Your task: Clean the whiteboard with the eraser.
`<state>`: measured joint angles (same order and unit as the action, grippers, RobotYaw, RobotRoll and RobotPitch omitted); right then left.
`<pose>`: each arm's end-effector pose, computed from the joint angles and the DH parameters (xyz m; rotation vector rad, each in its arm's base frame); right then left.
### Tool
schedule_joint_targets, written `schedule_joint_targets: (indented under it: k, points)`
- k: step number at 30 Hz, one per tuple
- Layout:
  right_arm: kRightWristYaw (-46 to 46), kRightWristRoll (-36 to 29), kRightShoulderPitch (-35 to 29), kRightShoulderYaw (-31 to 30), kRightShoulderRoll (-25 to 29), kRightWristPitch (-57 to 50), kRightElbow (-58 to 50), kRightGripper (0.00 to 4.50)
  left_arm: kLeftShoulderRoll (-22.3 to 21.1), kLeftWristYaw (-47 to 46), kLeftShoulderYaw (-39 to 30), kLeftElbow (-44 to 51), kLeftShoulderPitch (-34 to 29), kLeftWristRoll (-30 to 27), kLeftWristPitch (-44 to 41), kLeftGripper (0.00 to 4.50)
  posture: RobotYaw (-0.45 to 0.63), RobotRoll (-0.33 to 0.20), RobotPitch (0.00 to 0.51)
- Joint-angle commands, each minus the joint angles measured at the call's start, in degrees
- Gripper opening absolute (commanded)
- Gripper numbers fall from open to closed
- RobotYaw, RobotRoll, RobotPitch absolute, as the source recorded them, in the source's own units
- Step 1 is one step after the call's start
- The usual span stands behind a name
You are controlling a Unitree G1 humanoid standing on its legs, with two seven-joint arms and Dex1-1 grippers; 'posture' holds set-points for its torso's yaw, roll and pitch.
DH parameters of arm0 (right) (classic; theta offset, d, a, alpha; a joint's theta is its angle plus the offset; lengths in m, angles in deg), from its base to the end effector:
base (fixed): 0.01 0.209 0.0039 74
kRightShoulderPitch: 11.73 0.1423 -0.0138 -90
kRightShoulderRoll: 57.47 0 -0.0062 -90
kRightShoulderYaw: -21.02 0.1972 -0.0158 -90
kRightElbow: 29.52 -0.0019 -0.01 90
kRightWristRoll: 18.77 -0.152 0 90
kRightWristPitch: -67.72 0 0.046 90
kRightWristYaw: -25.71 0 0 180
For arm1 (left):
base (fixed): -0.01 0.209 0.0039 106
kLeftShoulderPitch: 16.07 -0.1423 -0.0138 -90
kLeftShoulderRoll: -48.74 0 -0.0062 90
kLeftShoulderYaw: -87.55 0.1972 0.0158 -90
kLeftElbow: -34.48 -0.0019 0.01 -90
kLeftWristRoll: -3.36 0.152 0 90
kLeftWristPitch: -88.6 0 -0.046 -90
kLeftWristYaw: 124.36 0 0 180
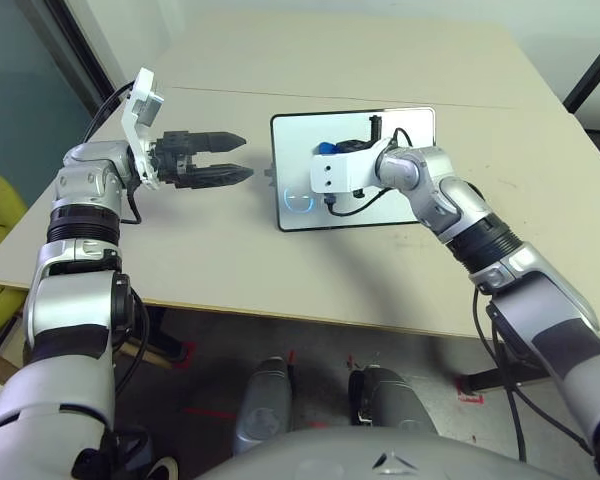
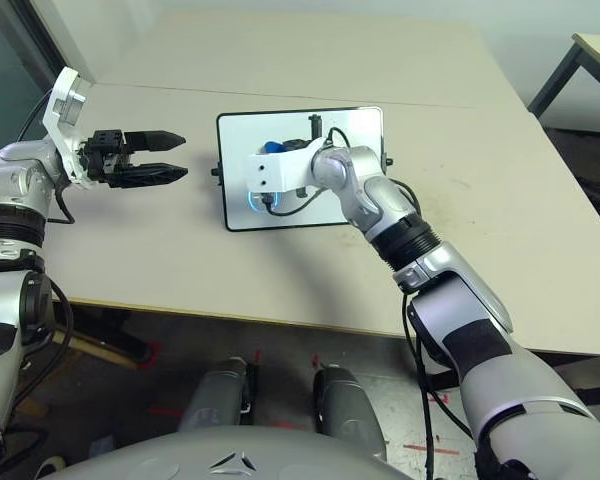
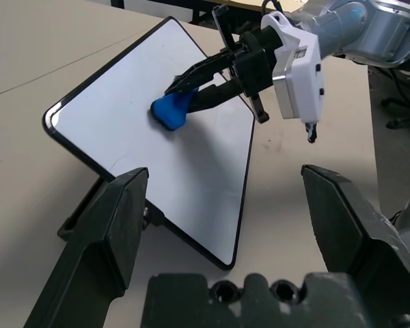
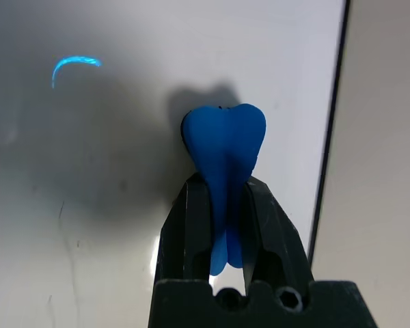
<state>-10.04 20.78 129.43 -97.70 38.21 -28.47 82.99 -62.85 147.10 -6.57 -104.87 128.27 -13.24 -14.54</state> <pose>0.3502 -0.1013 0.1775 -1.4428 -0.0430 0.7036 0.3575 0.3030 0.1967 0.0701 0.1270 -1.2787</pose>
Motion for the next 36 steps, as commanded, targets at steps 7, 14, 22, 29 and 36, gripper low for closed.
schedule_joint_targets:
  k: [7, 14, 22, 29, 36]
  points:
    - [-1.7, 0.1, -4.8, 1.0, 7.0, 0.3, -2.7, 0.38, 0.2, 0.1, -0.1, 0.1, 0.3, -0.3, 0.1, 4.5, 0.18, 0.0, 0.058]
    - [-1.6, -0.2, -4.6, 1.2, 7.8, 0.4, -2.6, 0.38, 0.2, 0.2, -0.1, -0.1, 0.3, -0.2, 0.2, 4.5, 0.18, 0.0, 0.06]
    - [-0.8, -0.1, -0.9, 0.3, 3.4, 0.6, -0.4, 0.38, 0.0, 0.1, -0.2, 0.1, 0.2, -0.3, 0.1, 4.5, 0.19, 0.0, 0.057]
    - [0.1, 0.2, 2.3, -0.5, -1.5, 0.4, 2.0, 0.38, -0.3, 0.1, -0.3, 0.6, -0.3, -0.4, -0.2, 4.5, 0.2, 0.0, 0.057]
    - [0.9, -0.1, 4.8, -0.5, -5.4, 0.3, 4.8, 0.38, -0.1, 0.0, -0.4, 0.8, -0.4, -0.5, -0.2, 4.5, 0.2, 0.0, 0.058]
